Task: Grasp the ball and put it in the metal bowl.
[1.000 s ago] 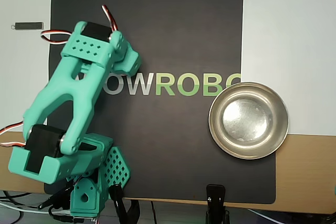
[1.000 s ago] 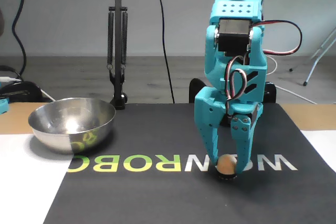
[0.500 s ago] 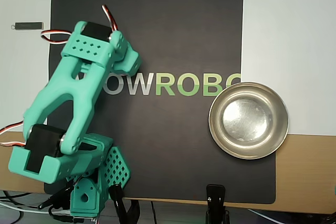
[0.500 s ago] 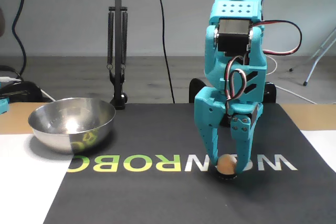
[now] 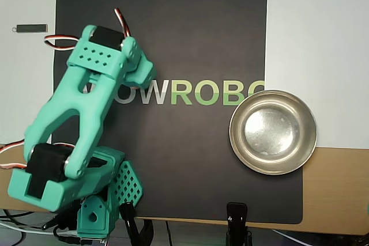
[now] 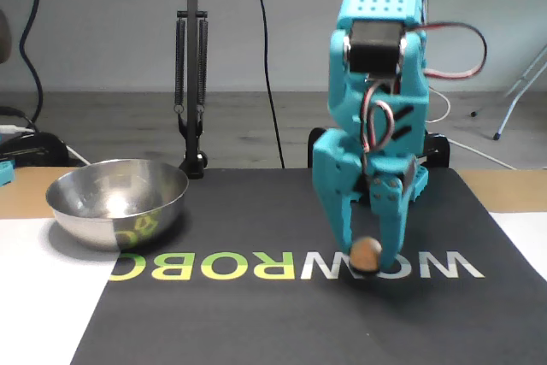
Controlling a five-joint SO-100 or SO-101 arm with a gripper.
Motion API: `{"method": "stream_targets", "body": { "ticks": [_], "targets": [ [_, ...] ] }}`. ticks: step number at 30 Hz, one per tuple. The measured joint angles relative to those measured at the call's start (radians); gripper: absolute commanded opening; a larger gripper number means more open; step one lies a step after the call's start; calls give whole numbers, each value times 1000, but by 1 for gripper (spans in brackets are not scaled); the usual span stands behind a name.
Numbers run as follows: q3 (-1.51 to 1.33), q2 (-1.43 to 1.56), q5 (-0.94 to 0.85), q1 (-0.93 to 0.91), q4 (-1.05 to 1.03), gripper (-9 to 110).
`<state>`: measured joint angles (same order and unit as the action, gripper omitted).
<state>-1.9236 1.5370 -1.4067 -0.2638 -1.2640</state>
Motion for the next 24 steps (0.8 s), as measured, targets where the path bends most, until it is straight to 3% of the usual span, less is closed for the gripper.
{"method": "stream_targets", "body": {
  "ticks": [16, 24],
  "targets": [
    [350, 38, 0, -6, -382, 20],
    [469, 38, 0, -80, -411, 20]
  ]
}}
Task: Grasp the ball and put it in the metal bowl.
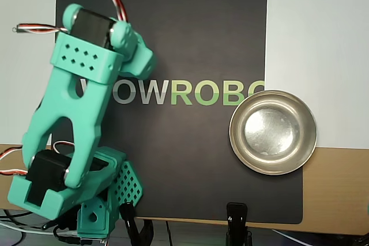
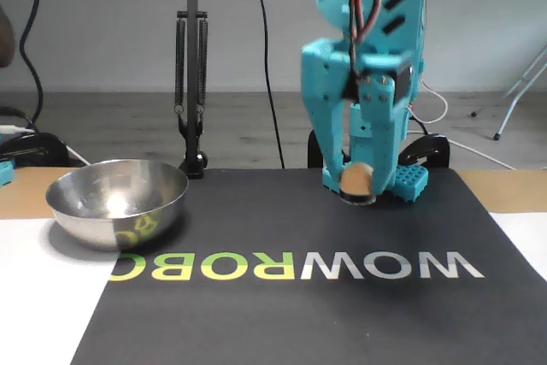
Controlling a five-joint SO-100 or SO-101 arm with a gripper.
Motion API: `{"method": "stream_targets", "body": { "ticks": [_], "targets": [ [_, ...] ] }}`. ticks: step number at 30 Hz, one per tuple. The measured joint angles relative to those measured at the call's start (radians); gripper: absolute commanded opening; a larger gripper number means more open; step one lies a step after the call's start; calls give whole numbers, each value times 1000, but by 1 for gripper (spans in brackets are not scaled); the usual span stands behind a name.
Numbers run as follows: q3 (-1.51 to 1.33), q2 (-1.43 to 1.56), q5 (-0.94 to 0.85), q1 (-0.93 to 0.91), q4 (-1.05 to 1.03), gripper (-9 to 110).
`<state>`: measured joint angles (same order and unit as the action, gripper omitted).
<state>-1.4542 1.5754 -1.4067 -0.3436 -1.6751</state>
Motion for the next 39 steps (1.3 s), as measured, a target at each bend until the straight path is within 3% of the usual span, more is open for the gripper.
{"method": "stream_targets", "body": {
  "ticks": [39],
  "targets": [
    [49, 0, -2, -403, -2, 20]
  ]
}}
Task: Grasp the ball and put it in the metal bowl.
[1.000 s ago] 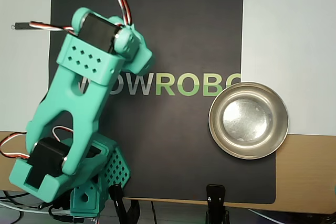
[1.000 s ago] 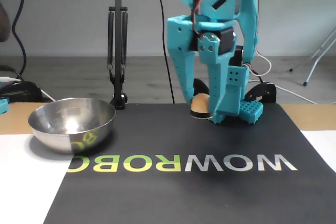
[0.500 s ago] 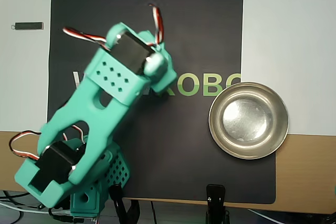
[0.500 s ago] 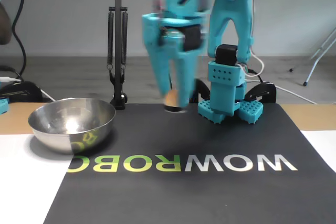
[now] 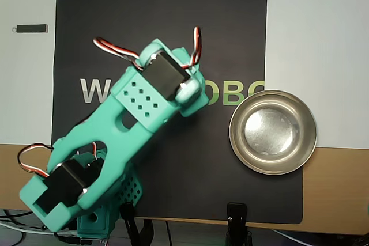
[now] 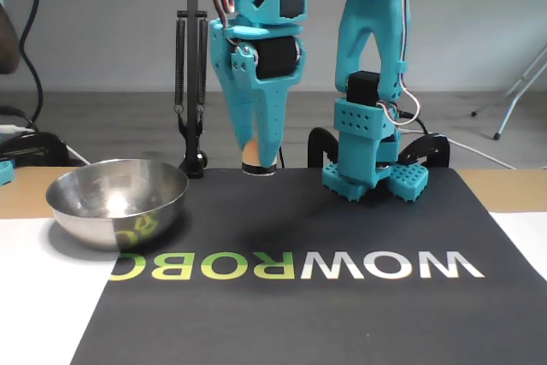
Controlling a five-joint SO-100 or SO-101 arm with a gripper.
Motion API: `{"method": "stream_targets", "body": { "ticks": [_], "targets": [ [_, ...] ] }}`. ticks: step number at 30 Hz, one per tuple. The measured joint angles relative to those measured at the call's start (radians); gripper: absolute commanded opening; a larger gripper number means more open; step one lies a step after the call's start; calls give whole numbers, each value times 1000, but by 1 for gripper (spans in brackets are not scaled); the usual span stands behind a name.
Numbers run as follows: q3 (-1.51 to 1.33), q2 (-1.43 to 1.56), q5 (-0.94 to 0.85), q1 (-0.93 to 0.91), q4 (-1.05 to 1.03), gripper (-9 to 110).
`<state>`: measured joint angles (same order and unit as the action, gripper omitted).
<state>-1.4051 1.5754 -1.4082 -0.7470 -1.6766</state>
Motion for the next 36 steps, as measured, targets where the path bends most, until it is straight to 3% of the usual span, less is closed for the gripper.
{"method": "stream_targets", "body": {
  "ticks": [18, 36],
  "targets": [
    [3, -26, 0, -189, 0, 20],
    [374, -319, 0, -356, 0, 20]
  ]
}}
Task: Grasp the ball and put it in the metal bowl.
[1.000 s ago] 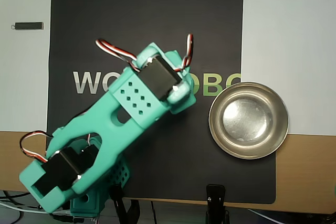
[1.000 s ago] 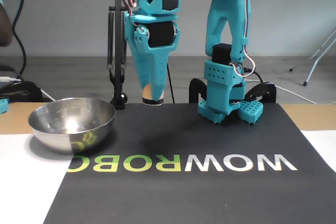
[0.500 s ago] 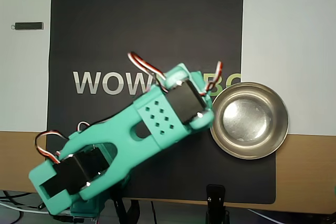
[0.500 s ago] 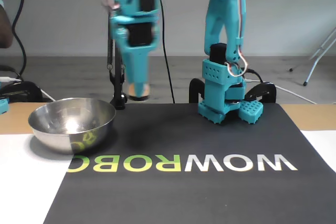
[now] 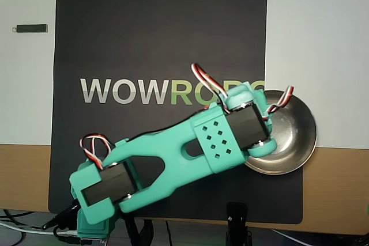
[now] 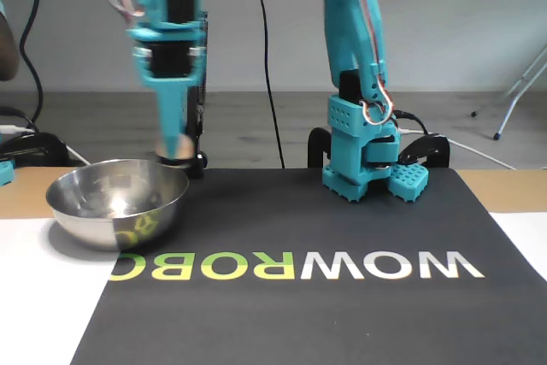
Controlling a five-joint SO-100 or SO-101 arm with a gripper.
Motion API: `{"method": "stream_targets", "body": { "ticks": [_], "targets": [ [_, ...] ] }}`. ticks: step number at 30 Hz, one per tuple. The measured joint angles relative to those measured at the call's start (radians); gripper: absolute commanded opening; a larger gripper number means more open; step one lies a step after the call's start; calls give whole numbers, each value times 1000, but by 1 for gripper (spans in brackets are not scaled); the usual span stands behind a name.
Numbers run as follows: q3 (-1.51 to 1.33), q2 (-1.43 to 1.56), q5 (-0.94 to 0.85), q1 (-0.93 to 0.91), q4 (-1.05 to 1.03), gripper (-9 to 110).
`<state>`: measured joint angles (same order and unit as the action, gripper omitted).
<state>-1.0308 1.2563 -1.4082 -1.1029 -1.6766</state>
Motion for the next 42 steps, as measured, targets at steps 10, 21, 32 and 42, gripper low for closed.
{"method": "stream_targets", "body": {
  "ticks": [10, 21, 32, 42],
  "targets": [
    [158, -115, 0, -69, -3, 20],
    [342, -273, 0, -84, -3, 20],
    [405, -348, 0, -124, -3, 20],
    [405, -351, 0, -123, -3, 20]
  ]
}}
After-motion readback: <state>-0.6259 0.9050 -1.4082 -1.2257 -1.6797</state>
